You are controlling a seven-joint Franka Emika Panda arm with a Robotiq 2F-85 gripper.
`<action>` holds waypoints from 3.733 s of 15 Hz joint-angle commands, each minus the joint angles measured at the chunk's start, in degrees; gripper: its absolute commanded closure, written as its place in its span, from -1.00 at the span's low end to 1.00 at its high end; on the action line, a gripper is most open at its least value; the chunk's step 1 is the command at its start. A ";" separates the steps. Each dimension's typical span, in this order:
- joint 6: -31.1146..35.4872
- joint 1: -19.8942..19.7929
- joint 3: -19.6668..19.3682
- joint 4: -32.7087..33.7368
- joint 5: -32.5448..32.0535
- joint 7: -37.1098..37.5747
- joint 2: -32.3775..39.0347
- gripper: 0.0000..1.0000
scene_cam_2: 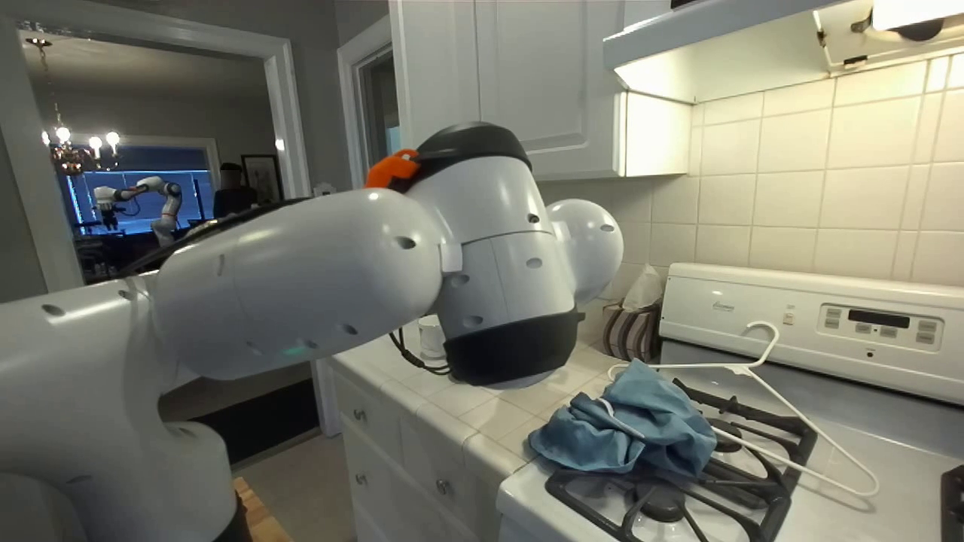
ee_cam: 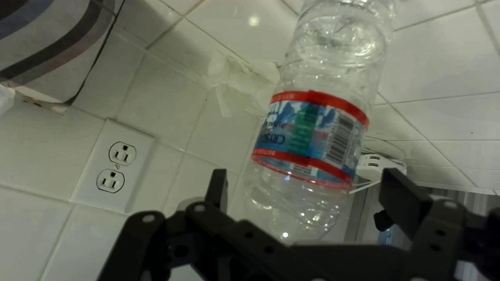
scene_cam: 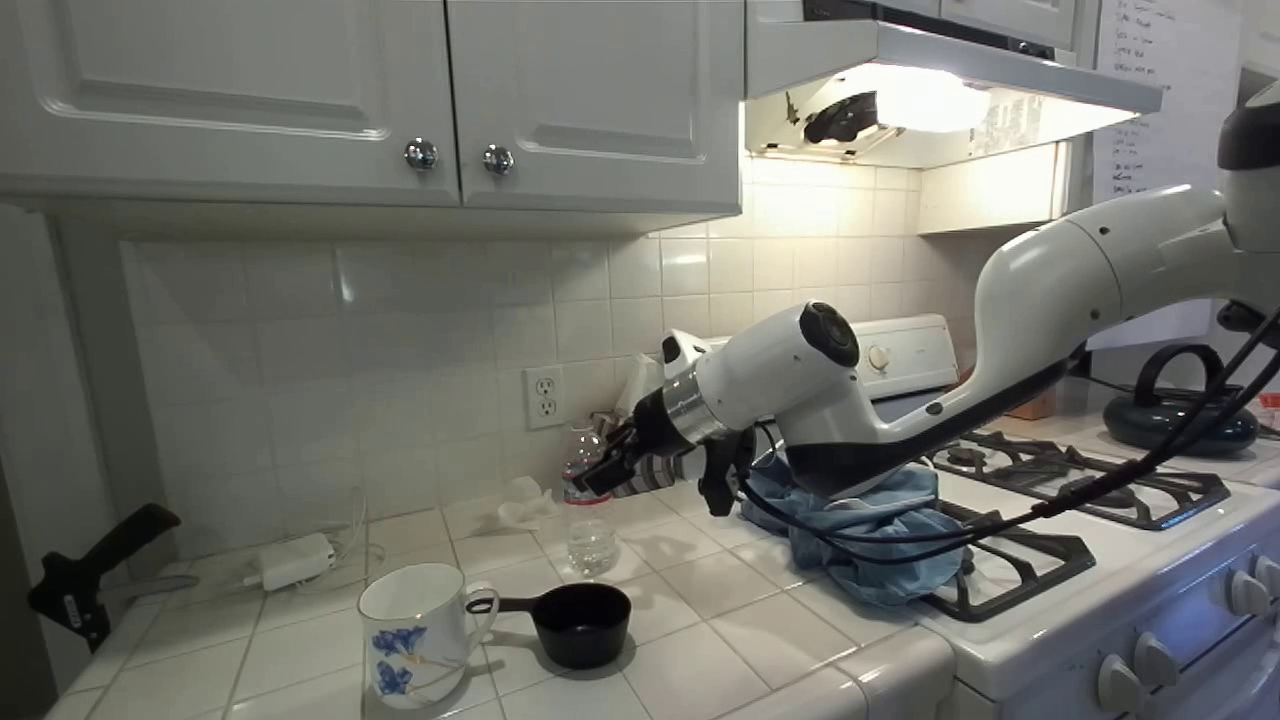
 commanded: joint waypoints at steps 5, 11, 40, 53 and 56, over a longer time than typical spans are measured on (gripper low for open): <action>0.75 -1.96 3.48 0.21 0.00 -4.27 2.36 -1.00; 1.49 -3.86 5.98 -0.30 0.00 -8.15 3.45 -1.00; 26.56 -1.88 -1.47 8.02 12.55 -27.30 9.00 -1.00; 29.05 0.28 -3.05 9.25 15.28 -27.80 7.05 -1.00; 30.70 1.06 -3.37 10.82 15.66 -27.56 6.58 -1.00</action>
